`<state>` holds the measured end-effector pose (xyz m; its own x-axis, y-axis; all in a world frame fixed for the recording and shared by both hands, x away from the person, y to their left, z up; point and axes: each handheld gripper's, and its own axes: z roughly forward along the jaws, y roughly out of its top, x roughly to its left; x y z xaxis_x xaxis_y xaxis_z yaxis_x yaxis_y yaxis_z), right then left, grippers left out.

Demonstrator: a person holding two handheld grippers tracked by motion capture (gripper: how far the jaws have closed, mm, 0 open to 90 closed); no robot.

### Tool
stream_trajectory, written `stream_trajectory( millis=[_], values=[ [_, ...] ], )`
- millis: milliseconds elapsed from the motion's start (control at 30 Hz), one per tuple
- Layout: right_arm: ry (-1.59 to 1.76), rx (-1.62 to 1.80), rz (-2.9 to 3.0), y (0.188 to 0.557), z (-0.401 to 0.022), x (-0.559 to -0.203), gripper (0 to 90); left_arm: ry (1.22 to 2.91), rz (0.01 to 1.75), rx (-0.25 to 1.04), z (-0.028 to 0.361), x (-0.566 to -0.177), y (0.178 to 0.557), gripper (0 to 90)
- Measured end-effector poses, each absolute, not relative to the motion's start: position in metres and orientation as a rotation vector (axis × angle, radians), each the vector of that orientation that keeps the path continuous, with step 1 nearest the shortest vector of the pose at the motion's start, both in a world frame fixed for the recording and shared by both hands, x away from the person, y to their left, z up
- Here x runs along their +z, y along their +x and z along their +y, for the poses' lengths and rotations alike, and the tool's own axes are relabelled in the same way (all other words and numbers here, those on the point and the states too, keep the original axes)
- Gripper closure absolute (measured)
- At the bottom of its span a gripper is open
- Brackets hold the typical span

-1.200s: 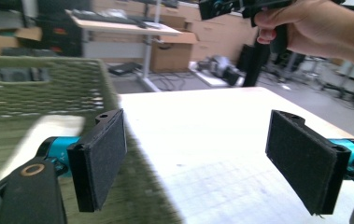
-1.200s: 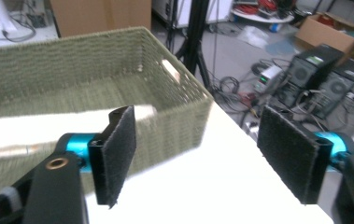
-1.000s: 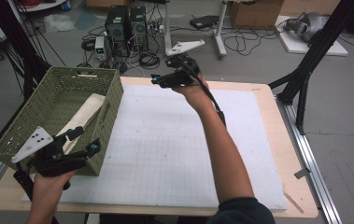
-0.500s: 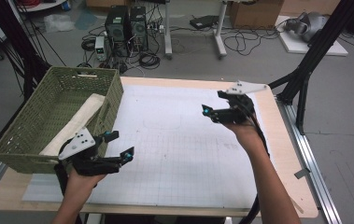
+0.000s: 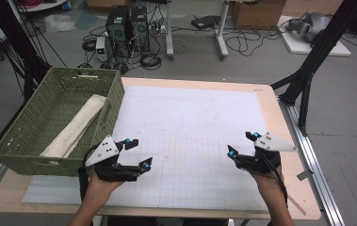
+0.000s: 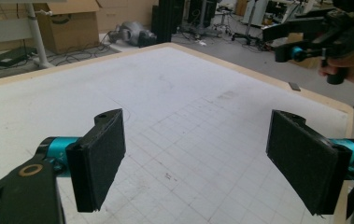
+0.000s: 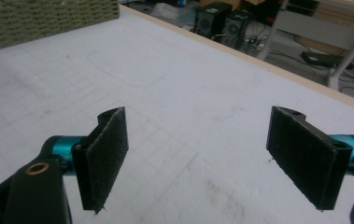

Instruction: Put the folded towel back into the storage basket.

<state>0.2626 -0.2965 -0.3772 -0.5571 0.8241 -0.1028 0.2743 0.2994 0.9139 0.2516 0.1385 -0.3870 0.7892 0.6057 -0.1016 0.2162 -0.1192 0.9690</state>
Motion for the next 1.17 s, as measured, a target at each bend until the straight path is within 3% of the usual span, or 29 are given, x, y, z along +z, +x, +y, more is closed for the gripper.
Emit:
stream_trajectory(
  millis=[267, 1167],
  values=[
    [1.039, 1.239, 1.933, 0.237, -0.315, -0.399, 18.1, 1.719, 0.659, 0.393, 0.133, -0.396, 0.251, 20.2],
    [1.041, 1.223, 1.931, 0.241, -0.322, -0.407, 17.8, 1.745, 0.709, 0.391, 0.135, -0.409, 0.254, 20.2]
  ],
)
